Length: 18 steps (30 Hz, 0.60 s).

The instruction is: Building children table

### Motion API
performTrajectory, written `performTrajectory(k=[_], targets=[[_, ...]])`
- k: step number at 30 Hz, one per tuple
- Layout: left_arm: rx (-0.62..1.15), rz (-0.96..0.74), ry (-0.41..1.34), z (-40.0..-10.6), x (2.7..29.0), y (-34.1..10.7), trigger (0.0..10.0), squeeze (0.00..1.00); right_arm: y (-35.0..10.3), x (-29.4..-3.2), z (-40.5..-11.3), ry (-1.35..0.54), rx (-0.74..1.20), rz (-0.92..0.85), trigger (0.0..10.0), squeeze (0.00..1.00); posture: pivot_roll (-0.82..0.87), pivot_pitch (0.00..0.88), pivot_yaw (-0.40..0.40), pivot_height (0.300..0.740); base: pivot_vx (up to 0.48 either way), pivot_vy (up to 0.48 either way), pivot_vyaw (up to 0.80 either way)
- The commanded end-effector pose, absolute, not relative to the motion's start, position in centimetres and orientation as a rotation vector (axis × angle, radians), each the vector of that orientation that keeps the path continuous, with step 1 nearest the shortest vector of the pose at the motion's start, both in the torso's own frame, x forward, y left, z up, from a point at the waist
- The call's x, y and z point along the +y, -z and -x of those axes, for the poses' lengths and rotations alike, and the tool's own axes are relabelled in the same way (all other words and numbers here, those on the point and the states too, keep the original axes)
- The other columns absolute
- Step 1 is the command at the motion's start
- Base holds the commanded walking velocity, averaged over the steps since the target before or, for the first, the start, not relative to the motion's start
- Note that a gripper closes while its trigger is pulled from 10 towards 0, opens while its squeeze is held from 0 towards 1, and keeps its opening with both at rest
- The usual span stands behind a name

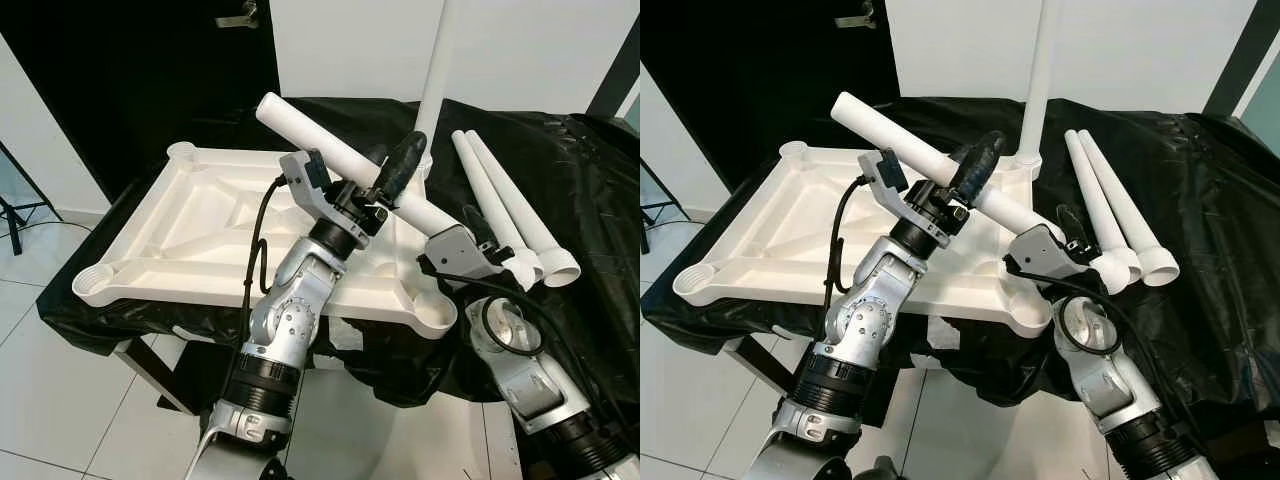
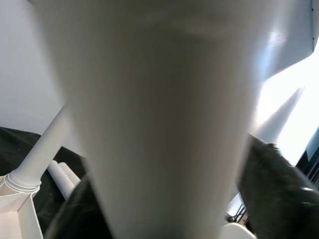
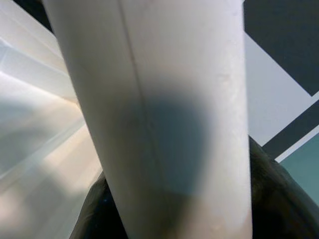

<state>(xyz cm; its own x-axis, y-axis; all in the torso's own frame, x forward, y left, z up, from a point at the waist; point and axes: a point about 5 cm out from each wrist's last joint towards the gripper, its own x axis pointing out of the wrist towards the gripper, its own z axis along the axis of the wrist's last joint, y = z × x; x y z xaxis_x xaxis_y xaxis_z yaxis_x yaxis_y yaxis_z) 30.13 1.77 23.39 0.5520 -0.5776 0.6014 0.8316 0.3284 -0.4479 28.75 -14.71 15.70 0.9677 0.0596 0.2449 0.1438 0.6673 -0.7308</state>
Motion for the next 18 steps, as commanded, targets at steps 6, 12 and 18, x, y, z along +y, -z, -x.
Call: performTrajectory(k=[6,12,18], targets=[[-0.434,0.835,1.085,-29.2,0.6,-24.9,0.0,0.00,-16.0,-14.1,-29.0,0.038,-0.329,0.866,0.0,0.00,0.12,0.000,0.024,0.740,0.000,0.000,0.00],[-0.439,0.840,1.099,-29.1,0.5,-24.9,0.0,0.00,-16.7,-13.4,-29.0,-0.058,-0.278,0.730,10.0,1.00,0.11,0.000,0.026,0.740,0.000,0.000,0.00],[-0.439,0.840,1.101,-29.1,0.5,-24.9,0.0,0.00,-16.6,-12.9,-28.9,-0.151,-0.188,0.673,10.0,1.00,0.11,0.000,0.026,0.740,0.000,0.000,0.00]])
